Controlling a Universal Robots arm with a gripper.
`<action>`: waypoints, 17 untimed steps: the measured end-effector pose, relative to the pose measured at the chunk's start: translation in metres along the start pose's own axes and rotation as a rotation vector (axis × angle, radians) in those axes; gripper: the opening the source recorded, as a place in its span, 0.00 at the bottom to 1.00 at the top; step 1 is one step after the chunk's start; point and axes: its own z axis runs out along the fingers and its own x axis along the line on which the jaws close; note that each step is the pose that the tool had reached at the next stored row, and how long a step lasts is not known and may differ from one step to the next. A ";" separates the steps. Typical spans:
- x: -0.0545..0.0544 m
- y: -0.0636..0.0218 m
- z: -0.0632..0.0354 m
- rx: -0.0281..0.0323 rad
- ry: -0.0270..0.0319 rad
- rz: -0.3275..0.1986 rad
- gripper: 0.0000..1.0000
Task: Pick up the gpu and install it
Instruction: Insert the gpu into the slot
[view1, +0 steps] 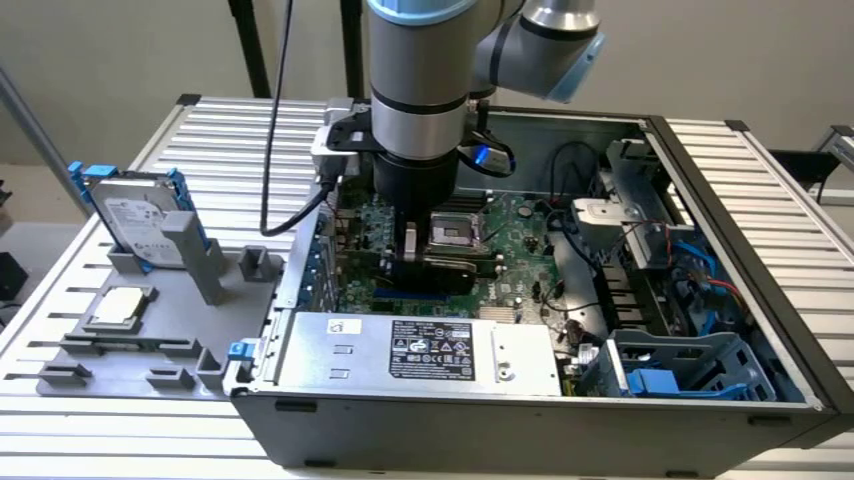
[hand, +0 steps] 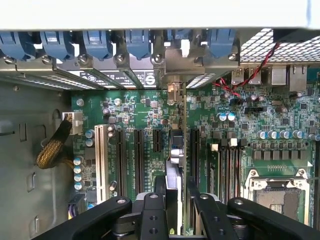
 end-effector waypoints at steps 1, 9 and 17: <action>0.000 0.0000 0.0002 -0.0001 0.0001 -0.001 0.27; -0.001 0.0001 0.0008 0.0000 0.0015 -0.019 0.27; -0.002 0.0004 0.0008 -0.0003 0.0017 -0.034 0.27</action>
